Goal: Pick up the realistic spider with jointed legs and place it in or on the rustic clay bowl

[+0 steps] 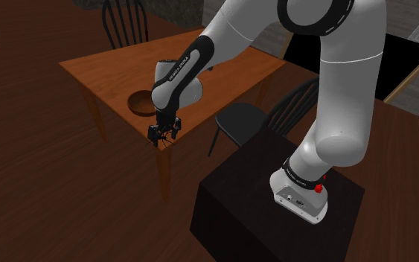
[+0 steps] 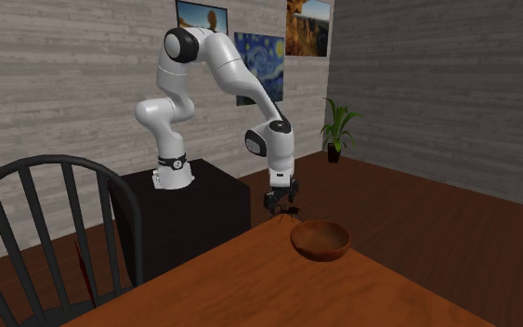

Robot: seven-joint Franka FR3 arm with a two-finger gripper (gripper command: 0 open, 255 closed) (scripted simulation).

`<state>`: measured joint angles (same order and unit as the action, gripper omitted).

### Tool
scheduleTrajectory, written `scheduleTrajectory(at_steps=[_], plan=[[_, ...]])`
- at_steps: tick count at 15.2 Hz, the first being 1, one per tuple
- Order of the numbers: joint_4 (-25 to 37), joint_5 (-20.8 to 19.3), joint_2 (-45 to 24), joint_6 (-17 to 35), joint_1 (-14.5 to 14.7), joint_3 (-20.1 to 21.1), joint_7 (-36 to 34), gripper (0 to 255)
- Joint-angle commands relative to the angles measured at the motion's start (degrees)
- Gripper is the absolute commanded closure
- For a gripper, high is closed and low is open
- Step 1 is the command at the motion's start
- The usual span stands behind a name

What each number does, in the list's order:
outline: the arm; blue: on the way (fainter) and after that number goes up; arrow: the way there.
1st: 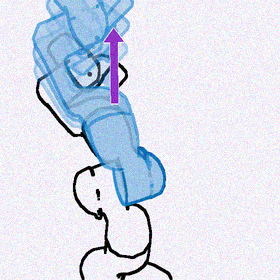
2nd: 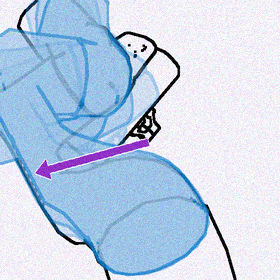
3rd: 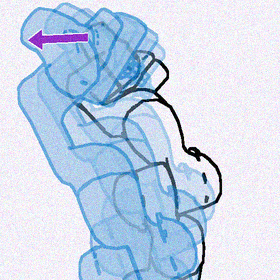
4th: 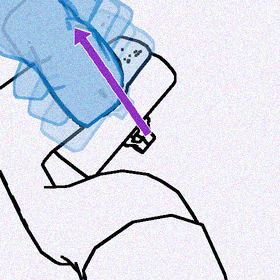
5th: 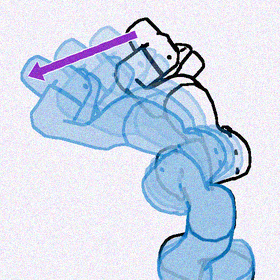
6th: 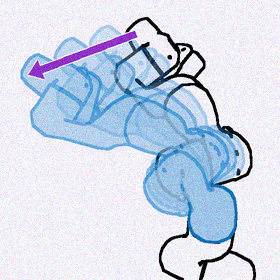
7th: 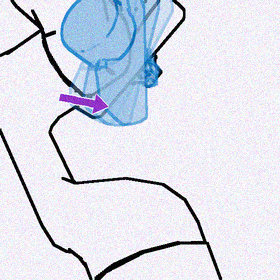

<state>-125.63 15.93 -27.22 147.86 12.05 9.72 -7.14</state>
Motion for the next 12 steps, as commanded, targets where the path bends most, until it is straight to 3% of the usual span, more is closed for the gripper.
scheduleTrajectory(at_steps=[1,2,12], plan=[[0.00,0.00,0.00,0.00,0.00,0.00,0.00,0],[0.00,0.00,0.00,0.00,0.00,0.00,0.00,255],[-0.15,-0.04,0.73,-0.56,-0.02,0.00,-0.15,255]])
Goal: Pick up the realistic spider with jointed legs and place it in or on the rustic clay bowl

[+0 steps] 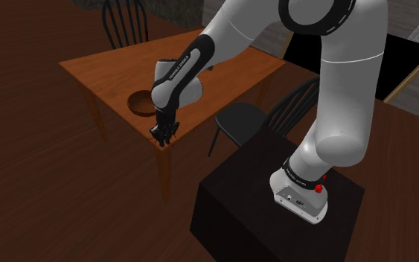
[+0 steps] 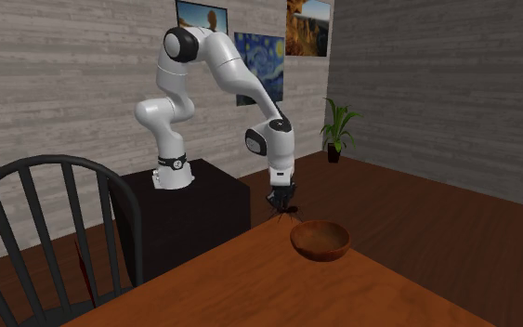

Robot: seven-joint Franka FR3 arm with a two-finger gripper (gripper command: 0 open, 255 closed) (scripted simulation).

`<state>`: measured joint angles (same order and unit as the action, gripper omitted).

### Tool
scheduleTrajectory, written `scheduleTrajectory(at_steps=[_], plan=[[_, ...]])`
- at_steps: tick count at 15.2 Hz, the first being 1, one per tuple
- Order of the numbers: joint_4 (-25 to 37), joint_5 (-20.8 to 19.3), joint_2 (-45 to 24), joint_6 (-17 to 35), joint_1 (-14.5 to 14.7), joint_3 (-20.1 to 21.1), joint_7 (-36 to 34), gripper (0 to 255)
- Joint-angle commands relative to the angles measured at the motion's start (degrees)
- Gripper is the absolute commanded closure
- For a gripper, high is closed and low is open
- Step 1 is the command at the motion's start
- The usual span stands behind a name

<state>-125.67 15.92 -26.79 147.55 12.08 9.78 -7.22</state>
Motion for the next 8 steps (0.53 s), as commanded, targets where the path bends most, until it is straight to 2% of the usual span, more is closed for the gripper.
scheduleTrajectory(at_steps=[1,8], plan=[[-0.25,-0.06,1.02,-0.83,-0.05,-0.07,-0.21,255],[-0.80,-0.36,5.89,-5.10,-0.16,-0.12,-1.23,255]])
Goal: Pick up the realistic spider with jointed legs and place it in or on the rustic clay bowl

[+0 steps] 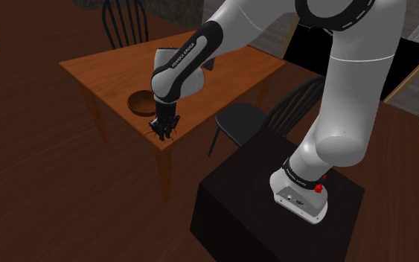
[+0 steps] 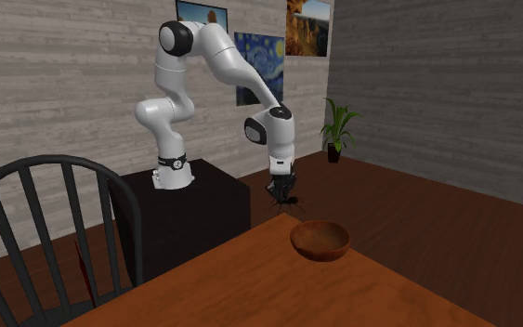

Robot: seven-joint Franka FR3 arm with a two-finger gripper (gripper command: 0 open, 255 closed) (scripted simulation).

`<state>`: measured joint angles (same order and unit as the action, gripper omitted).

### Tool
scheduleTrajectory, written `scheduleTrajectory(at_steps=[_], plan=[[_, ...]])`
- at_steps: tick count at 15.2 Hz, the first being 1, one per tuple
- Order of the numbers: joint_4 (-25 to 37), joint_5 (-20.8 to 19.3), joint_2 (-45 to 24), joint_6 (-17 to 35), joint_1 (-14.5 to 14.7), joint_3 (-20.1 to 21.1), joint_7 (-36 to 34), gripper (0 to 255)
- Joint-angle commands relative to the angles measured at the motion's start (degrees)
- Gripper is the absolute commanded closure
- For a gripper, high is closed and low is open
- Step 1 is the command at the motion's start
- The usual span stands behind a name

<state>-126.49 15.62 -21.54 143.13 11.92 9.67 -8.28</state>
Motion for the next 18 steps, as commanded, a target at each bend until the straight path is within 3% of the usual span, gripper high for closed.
scheduleTrajectory(at_steps=[1,18], plan=[[-0.01,-0.11,1.32,-1.31,-0.02,-0.02,-0.32,255],[1.40,-0.87,11.44,-12.67,-0.41,-0.17,-2.73,255]])
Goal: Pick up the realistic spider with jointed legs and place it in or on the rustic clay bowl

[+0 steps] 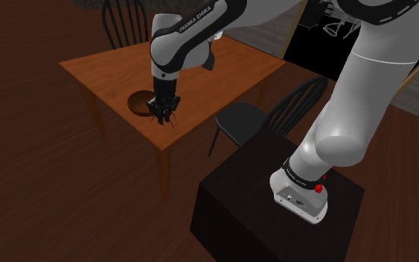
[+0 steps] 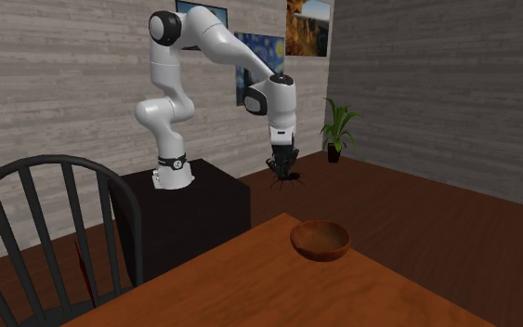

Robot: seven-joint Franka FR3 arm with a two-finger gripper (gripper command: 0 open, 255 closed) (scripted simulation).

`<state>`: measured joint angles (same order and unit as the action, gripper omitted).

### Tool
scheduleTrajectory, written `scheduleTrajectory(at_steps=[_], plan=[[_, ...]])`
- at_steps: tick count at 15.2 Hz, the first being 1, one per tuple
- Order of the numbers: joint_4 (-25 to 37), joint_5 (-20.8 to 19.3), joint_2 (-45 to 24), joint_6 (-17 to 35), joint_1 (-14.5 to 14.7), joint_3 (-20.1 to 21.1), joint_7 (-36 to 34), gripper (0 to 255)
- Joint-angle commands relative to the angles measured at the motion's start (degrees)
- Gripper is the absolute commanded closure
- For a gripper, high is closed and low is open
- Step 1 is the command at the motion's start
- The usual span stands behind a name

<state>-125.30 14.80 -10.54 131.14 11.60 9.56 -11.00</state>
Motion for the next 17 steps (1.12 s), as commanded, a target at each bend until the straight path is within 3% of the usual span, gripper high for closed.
scheduleTrajectory(at_steps=[1,2,9,17], plan=[[0.40,-0.09,0.95,-1.38,-0.12,-0.07,-0.15,255],[0.47,-0.11,1.16,-1.65,-0.13,-0.08,-0.20,255],[17.80,-2.92,-10.40,-8.28,-2.71,-2.65,2.34,255],[44.27,-5.12,-26.57,-19.27,-5.03,-4.59,4.26,255]])
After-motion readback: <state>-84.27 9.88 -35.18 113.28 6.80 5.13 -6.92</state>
